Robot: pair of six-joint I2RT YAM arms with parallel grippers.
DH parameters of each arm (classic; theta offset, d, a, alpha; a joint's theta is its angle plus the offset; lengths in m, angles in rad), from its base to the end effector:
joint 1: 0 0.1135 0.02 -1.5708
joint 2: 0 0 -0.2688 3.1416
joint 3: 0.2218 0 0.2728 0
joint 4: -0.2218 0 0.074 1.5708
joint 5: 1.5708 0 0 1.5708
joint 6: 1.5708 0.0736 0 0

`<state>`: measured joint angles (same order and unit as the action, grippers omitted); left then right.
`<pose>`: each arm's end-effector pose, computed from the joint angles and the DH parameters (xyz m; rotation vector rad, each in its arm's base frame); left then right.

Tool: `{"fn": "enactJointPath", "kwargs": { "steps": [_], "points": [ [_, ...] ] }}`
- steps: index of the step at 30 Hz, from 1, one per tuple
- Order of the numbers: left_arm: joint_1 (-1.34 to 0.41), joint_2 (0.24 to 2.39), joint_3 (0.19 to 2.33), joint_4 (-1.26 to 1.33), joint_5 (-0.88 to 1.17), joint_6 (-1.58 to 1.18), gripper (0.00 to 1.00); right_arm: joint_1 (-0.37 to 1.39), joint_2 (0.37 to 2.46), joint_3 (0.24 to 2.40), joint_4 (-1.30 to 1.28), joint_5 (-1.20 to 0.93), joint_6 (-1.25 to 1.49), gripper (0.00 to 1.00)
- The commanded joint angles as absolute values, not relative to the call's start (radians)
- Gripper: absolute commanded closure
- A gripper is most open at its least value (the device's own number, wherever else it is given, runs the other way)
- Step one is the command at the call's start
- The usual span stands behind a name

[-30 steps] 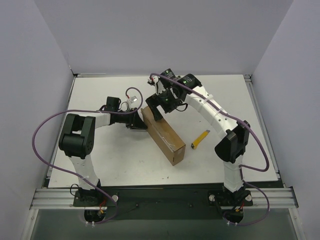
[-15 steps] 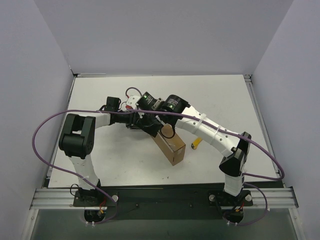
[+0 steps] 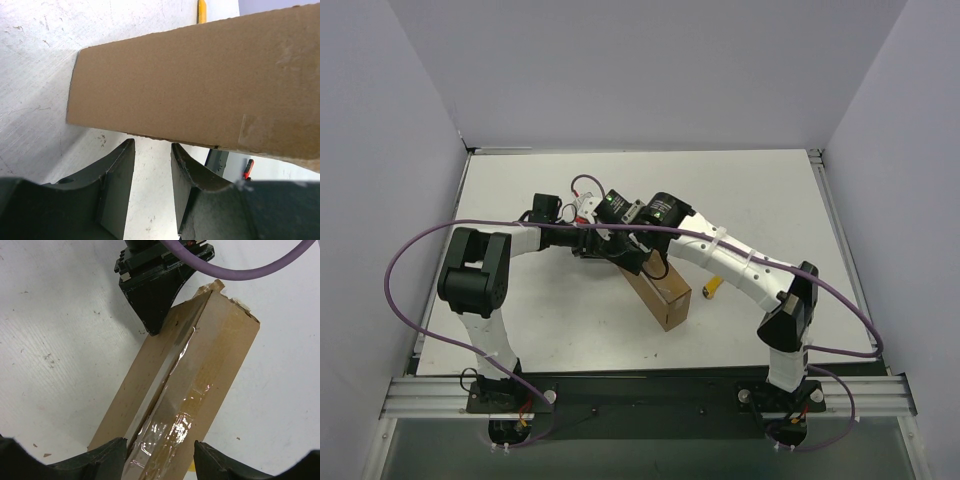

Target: Unpack the express box

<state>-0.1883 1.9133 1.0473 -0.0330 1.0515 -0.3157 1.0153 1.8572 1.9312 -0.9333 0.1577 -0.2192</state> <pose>0.3782 -0.1371 0.1163 0.3235 2.3611 -1.5158 0.2485 0.3785 0.3398 -1.3439 2.0163 0.1724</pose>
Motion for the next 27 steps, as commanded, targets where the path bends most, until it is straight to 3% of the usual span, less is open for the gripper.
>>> {"fn": "enactJointPath", "kwargs": {
  "steps": [1, 12, 18, 22, 27],
  "points": [
    [-0.192, 1.902, 1.051, 0.020, 1.071, -0.319, 0.55, 1.015, 1.868, 1.931, -0.974, 0.176, -0.222, 0.44],
    [-0.190, 1.924, 1.065, 0.028, 1.072, -0.330, 0.55, 1.003, 1.885, 1.911, -0.983, 0.212, -0.241, 0.49],
    [-0.192, 1.940, 1.072, 0.031, 1.075, -0.334, 0.55, 0.994, 1.888, 1.928, -0.976, 0.276, -0.258, 0.56],
    [-0.192, 1.953, 1.083, 0.035, 1.077, -0.342, 0.55, 0.982, 1.884, 1.928, -0.971, 0.324, -0.284, 0.68],
    [-0.192, 1.960, 1.097, 0.031, 1.077, -0.345, 0.55, 0.887, 1.875, 1.904, -0.966, 0.308, -0.285, 0.68]
  ]
}}
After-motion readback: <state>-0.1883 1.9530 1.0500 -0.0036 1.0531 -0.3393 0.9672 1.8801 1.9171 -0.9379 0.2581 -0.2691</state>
